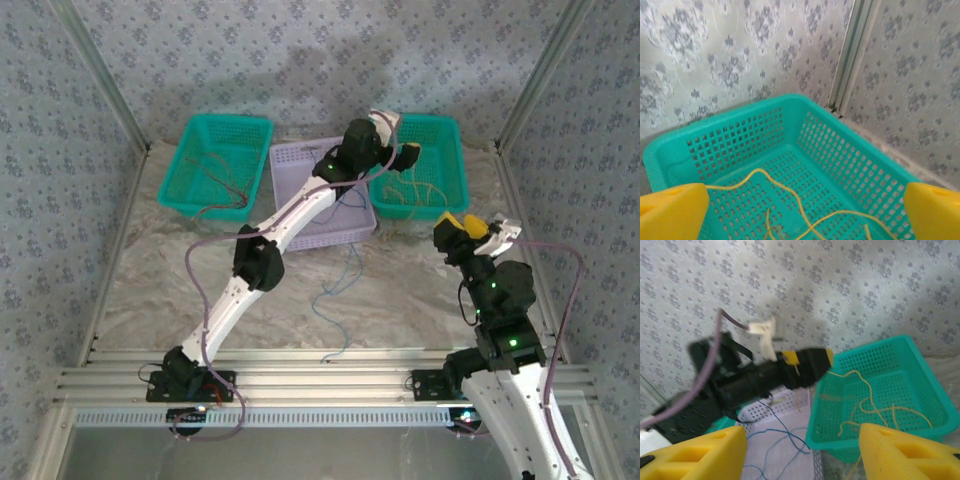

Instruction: Untangle the cables

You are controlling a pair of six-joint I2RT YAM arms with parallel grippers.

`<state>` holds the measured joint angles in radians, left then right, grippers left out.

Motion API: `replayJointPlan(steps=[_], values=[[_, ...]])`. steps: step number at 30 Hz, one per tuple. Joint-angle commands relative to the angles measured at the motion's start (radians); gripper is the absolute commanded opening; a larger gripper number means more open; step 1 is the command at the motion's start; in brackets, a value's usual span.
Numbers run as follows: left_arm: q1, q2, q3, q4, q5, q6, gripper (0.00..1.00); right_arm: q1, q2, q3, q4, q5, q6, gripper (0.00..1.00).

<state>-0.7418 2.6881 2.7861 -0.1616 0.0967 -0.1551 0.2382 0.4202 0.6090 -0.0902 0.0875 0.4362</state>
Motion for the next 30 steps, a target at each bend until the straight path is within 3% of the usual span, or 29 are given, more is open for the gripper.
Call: replayJointPlan(steps=[1, 9, 11, 16, 22, 28, 30], values=[[-0.010, -0.209, 0.072, 0.046, 0.015, -0.034, 1.00, 0.006, 0.052, 0.053, -0.098, 0.045, 0.012, 0.64], [-0.077, -0.410, -0.020, 0.046, -0.007, 0.058, 1.00, 0.001, 0.267, 0.060, -0.102, -0.073, 0.042, 0.65], [-0.100, -0.501, -0.197, 0.046, -0.052, 0.082, 1.00, -0.001, 0.309, 0.059, -0.086, -0.082, 0.048, 0.65], [-0.116, -0.864, -0.883, 0.046, -0.095, 0.057, 1.00, -0.023, 0.366, 0.051, -0.029, -0.093, 0.073, 0.65], [-0.162, -1.073, -1.270, 0.046, -0.099, -0.004, 1.00, -0.043, 0.418, 0.064, 0.009, -0.121, 0.100, 0.65], [-0.194, -1.184, -1.585, 0.046, -0.122, -0.098, 1.00, -0.060, 0.415, 0.080, 0.013, -0.123, 0.102, 0.65], [-0.194, -1.186, -1.638, -0.075, -0.116, -0.122, 1.00, -0.060, 0.413, 0.083, 0.016, -0.127, 0.106, 0.65]])
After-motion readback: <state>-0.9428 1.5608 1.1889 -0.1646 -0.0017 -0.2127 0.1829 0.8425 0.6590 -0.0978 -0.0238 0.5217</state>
